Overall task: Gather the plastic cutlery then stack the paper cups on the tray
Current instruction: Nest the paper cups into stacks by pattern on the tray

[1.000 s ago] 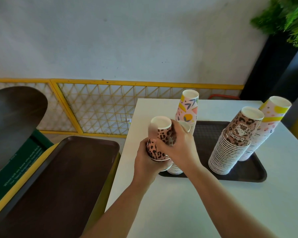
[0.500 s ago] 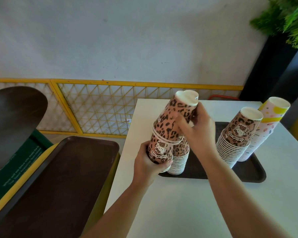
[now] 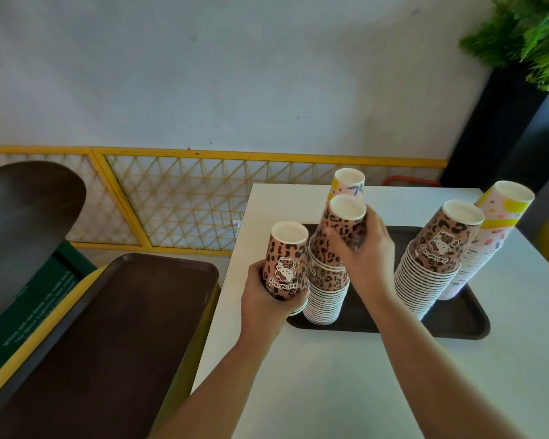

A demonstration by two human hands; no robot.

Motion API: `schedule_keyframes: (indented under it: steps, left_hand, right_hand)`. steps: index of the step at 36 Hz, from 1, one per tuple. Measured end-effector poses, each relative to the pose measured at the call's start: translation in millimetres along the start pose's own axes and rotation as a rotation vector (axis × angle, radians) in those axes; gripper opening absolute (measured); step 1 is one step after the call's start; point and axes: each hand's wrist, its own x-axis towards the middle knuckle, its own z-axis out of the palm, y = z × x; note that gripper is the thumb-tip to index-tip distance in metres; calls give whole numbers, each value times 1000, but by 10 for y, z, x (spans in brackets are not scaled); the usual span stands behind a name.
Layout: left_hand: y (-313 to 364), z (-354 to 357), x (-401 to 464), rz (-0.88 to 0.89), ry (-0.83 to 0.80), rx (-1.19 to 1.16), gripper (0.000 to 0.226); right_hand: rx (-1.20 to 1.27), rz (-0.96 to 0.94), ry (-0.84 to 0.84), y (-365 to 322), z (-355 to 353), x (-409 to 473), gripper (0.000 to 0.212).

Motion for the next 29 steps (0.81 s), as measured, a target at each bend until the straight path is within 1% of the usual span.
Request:
schedule_keyframes:
  steps: [3, 5, 8, 10, 12, 14, 19, 22, 26, 29]
  left_hand:
    - [13, 7, 4, -1, 9, 0, 69]
    - [15, 6, 8, -9, 12, -7, 70]
    - [14, 5, 19, -16, 15, -21, 70]
    - [26, 10, 22, -21, 14, -26, 71]
    - [31, 18, 26, -23, 14, -31, 71]
    - [48, 27, 24, -29, 12, -41, 69]
    - [91, 30, 9, -18, 11, -37, 64]
    - [89, 23, 9, -2, 4, -33, 70]
    - [72, 8, 8, 6, -57, -28, 76]
    - [53, -3, 7, 7, -113, 0, 84]
  right_hand:
    - [-20, 18, -111, 60, 42, -51, 66]
    - [-41, 12, -148, 61, 59, -71, 69]
    - [-71, -35, -50, -44, 59, -86, 77]
    - [-39, -97, 18, -177, 36, -104, 78]
    - [15, -169, 10, -300, 26, -150, 71]
    - [50, -193, -63, -392, 39, -211, 67]
    - [60, -89, -283, -459, 128, -322, 74]
    - [15, -36, -363, -428, 187, -351, 75]
    - [3, 9, -364, -386, 213, -354, 65]
    - [2, 17, -361, -386, 204, -339, 61]
